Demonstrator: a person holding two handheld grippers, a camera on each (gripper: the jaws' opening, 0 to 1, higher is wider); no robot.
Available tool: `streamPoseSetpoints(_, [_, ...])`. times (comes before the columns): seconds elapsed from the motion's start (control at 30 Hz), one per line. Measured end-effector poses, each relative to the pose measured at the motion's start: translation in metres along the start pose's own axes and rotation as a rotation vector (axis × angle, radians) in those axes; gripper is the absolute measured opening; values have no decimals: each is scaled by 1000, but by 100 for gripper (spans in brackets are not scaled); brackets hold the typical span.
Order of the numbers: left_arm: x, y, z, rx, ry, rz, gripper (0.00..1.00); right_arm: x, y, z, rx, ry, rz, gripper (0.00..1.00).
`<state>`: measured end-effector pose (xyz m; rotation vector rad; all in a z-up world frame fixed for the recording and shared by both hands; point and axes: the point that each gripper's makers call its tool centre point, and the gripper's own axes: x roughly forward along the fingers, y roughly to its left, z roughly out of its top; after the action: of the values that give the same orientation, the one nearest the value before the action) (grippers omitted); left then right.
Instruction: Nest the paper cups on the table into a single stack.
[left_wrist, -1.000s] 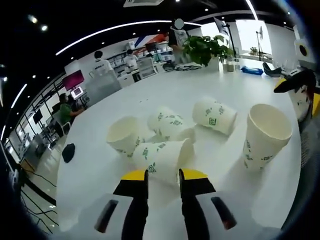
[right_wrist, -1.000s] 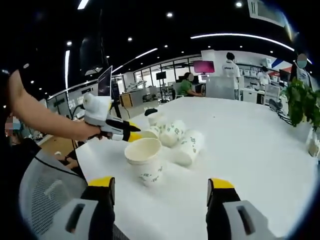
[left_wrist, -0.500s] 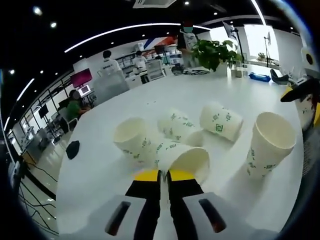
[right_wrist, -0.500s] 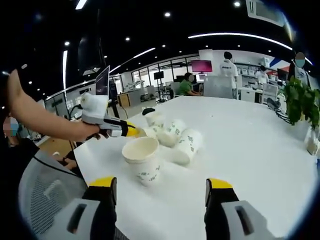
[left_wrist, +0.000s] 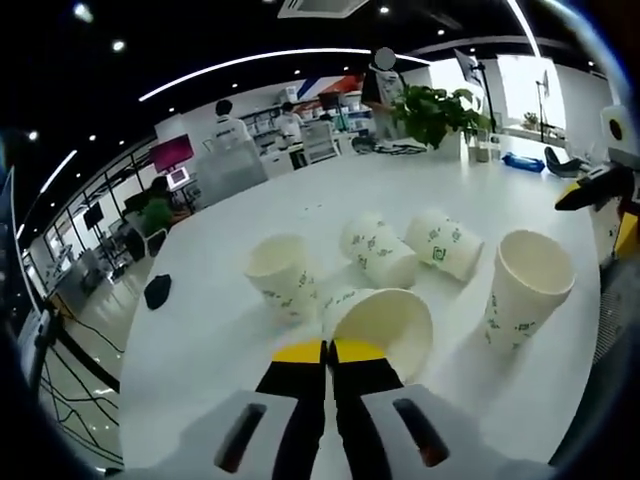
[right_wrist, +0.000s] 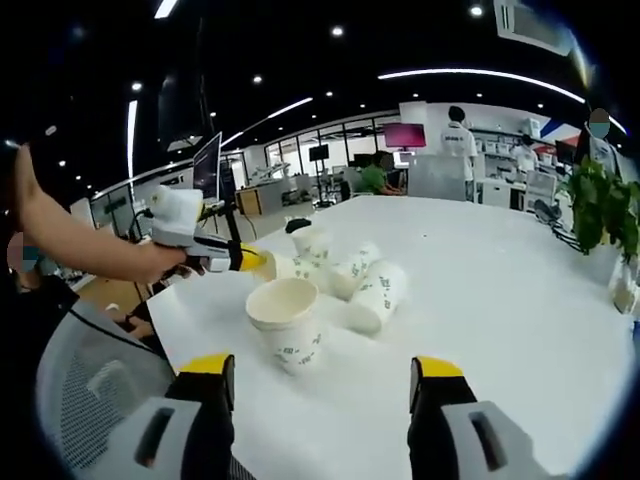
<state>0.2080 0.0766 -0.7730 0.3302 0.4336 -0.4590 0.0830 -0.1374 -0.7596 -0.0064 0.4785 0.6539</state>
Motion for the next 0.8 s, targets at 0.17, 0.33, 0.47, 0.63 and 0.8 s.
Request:
streamPoseSetpoints(0.17, [-9,1,3,-6,0,6,0,-1,-1,2,0,-12,0,71])
streamPoseSetpoints(0.33, [-18,5,2,-25,13,16,0,-2,-1,5,0,-23,7,70])
streamPoseSetpoints(0.47, [-26,5,0,-42,22,23,0,-2,3,8,2,-32,14,69])
streamPoseSetpoints(0.63, [-40,7,8,-49,20,32,0,0,12,16,-7,-48,29,69])
streamPoseSetpoints(0.8, [-53,9,21,-57,-9,38,0,3,21,28,-17,-67,48,68])
